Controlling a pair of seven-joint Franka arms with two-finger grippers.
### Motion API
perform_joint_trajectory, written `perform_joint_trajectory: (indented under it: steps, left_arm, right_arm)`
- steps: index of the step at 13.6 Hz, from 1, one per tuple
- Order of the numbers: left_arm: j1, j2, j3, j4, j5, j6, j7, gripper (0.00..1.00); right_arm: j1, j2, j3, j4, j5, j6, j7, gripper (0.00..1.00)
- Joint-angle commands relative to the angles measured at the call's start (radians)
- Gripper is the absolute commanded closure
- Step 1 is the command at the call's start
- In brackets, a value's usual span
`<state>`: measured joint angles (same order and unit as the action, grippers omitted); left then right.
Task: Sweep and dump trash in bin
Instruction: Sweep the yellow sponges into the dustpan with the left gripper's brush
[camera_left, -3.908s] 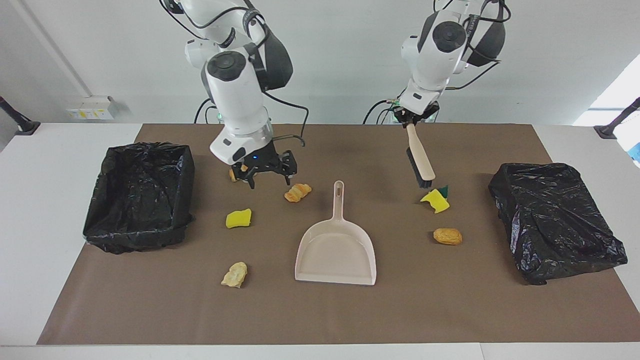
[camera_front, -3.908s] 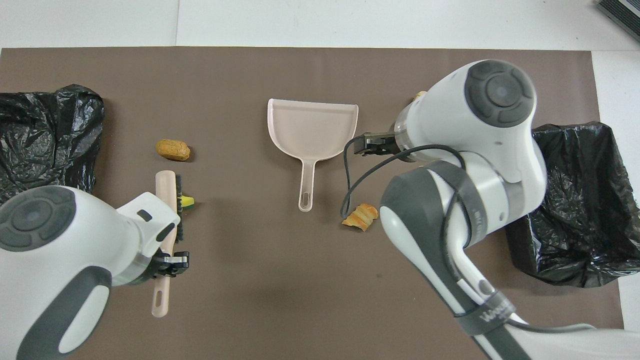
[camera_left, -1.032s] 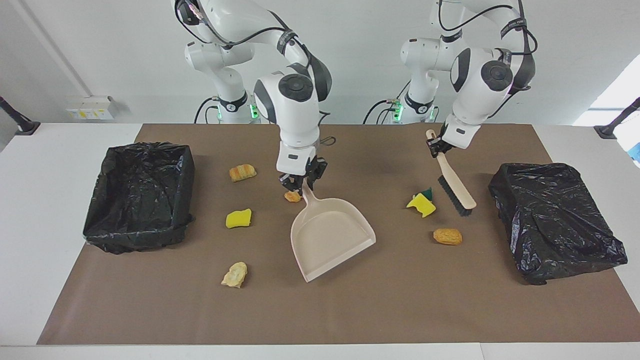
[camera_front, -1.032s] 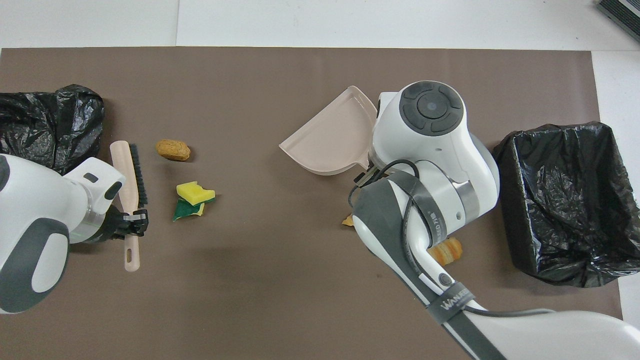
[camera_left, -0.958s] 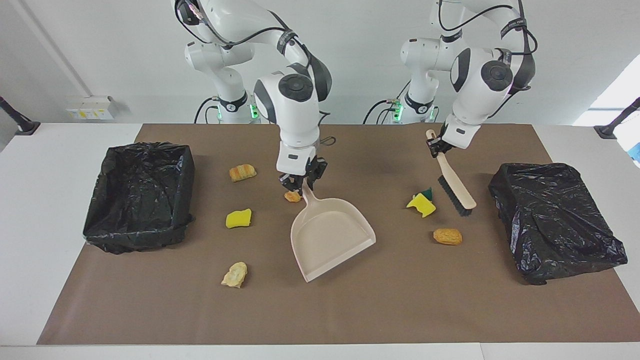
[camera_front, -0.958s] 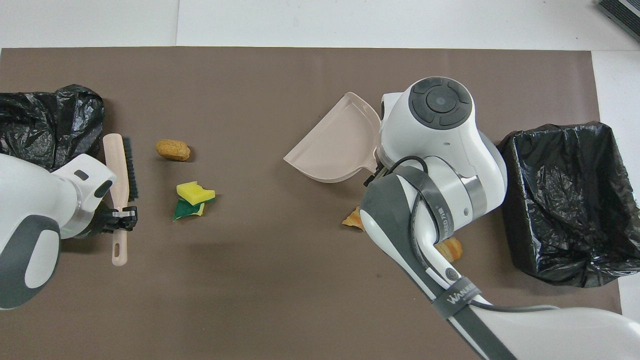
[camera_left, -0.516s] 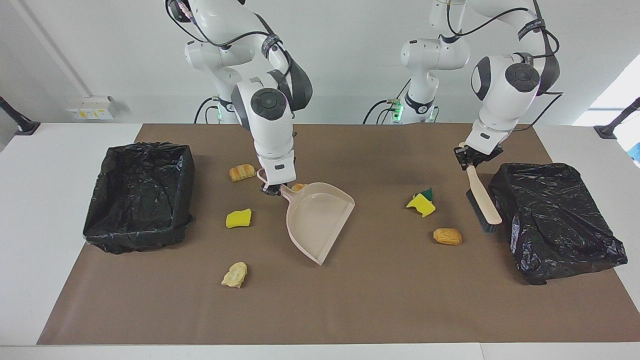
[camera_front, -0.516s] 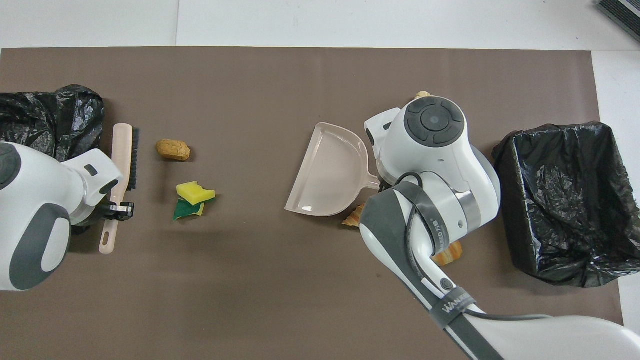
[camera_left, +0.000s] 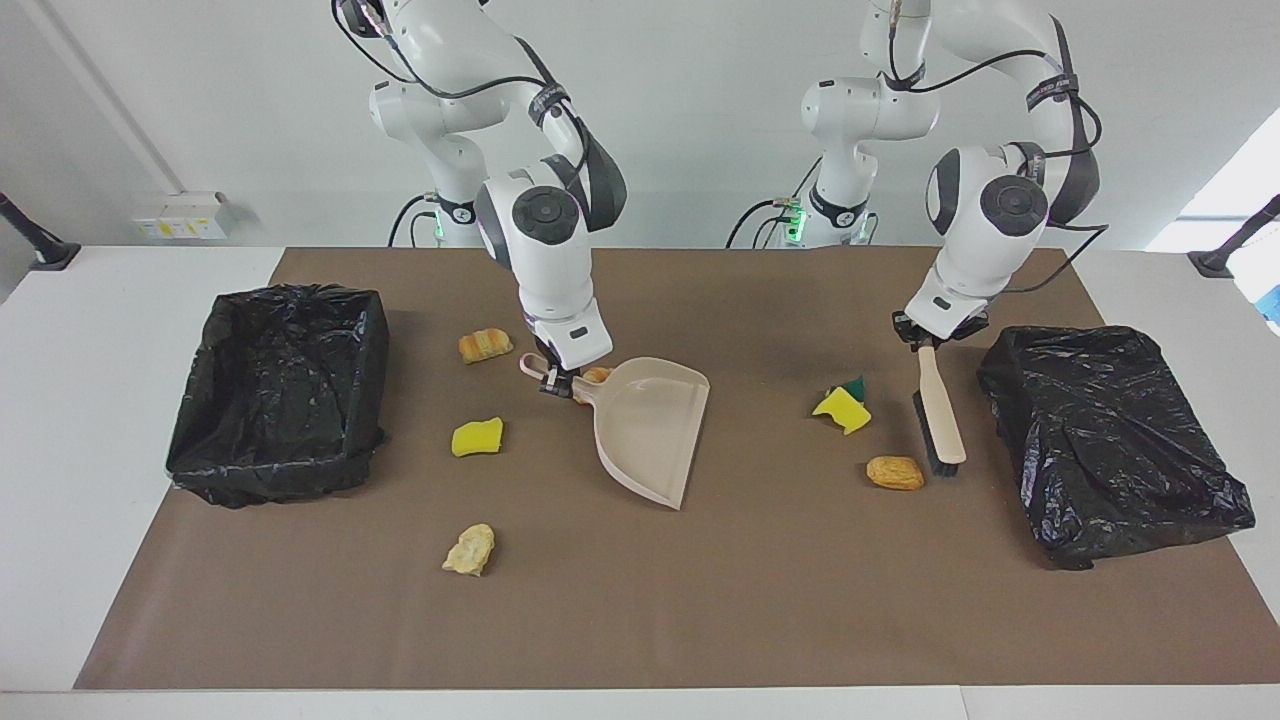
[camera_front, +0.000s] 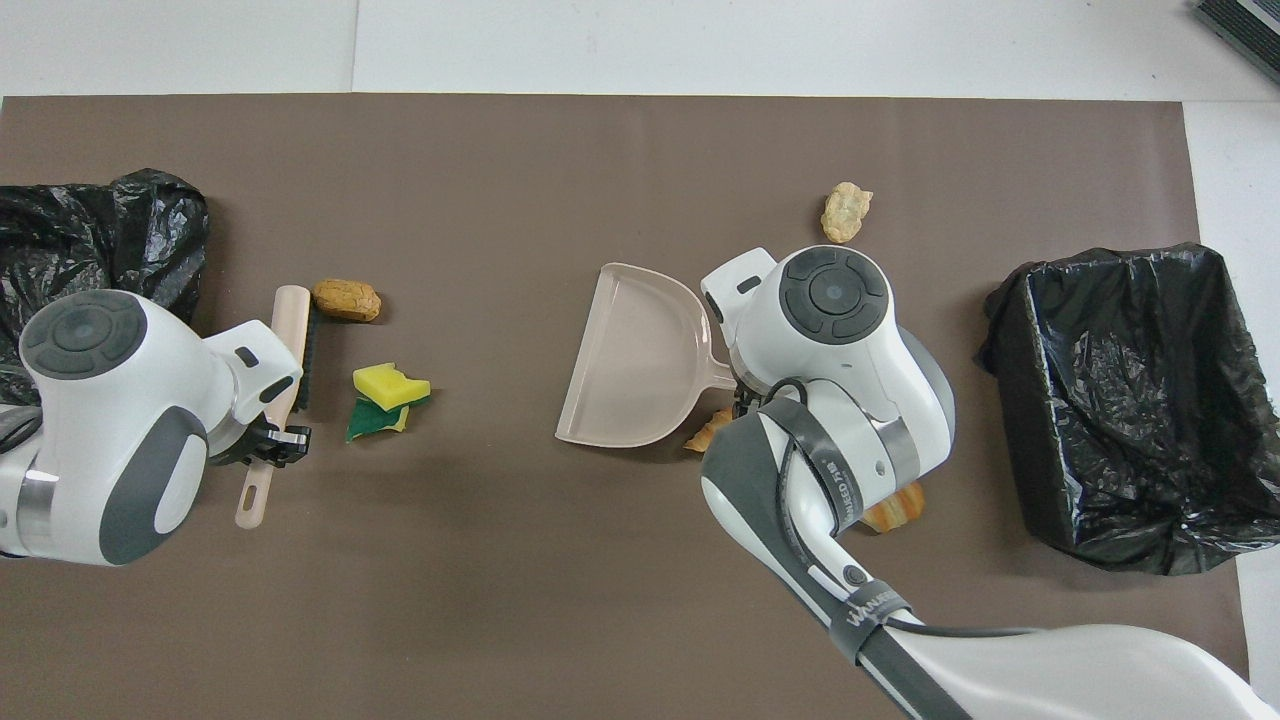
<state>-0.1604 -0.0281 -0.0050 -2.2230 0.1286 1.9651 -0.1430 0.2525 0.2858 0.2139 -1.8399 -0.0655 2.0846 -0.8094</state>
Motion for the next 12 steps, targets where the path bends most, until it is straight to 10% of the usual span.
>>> perform_joint_trajectory:
  steps: [1,12]
  left_arm:
    - [-0.062,-0.036,0.008,-0.064,-0.068,0.001,-0.101,1.00]
    - [-0.338,-0.053,0.007,-0.086,-0.308,0.116,-0.388,1.00]
  right_arm:
    - [0.005,0.000,0.006,-0.013,0.007,0.014,-0.019,1.00]
    - [0.005,0.012,0.006,-0.021,0.007,0.040,-0.016,1.00]
